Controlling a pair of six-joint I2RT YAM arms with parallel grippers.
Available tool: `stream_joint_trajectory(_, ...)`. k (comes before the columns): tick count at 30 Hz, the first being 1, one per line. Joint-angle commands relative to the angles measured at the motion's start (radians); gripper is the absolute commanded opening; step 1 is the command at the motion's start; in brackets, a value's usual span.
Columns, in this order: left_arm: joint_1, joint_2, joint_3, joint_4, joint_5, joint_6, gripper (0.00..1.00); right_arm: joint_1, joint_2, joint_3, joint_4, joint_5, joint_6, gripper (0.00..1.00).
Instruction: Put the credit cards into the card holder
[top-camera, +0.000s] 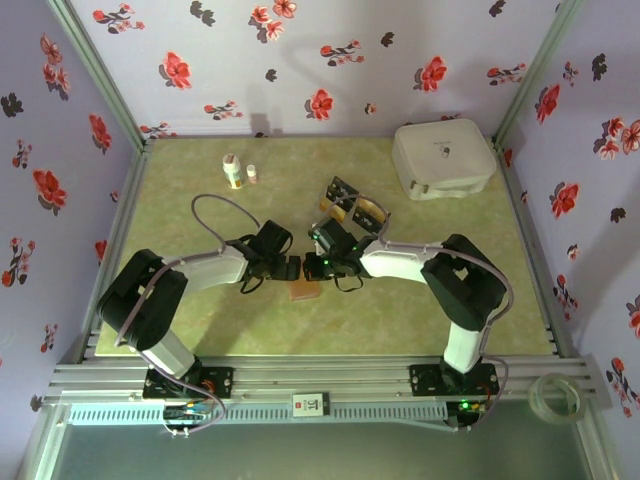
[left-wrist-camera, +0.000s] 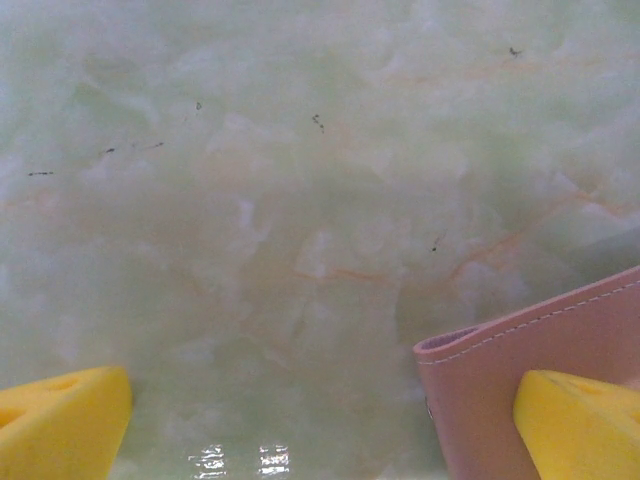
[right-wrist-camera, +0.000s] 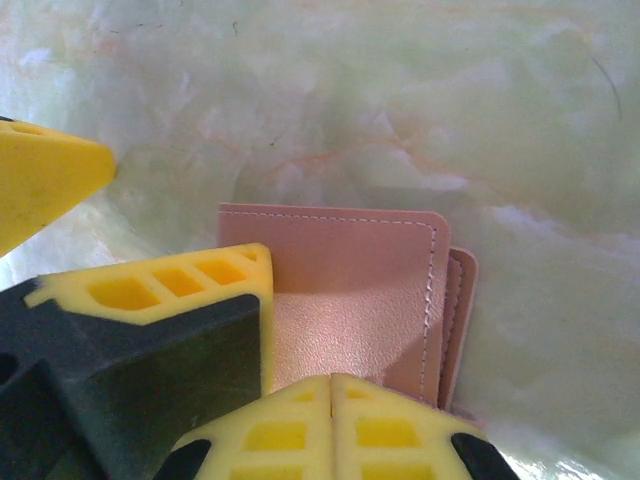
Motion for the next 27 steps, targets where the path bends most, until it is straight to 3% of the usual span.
stream_joint_trajectory(1,-0.004,0.054,-0.047,-0.026,-0.05,-0.008,1.0,0.011,0.027,0.009,0.016,-0.011,0.019,0.0)
stream_joint_trajectory(15,0.0,0.043,-0.04,-0.031,-0.048,-0.009,1.0,0.041,0.054,-0.036,0.032,0.012,0.03,0.0)
stream_joint_trajectory(27,0.069,-0.019,-0.05,-0.037,0.021,-0.018,1.0,0.073,0.058,-0.064,0.009,0.061,0.011,0.0)
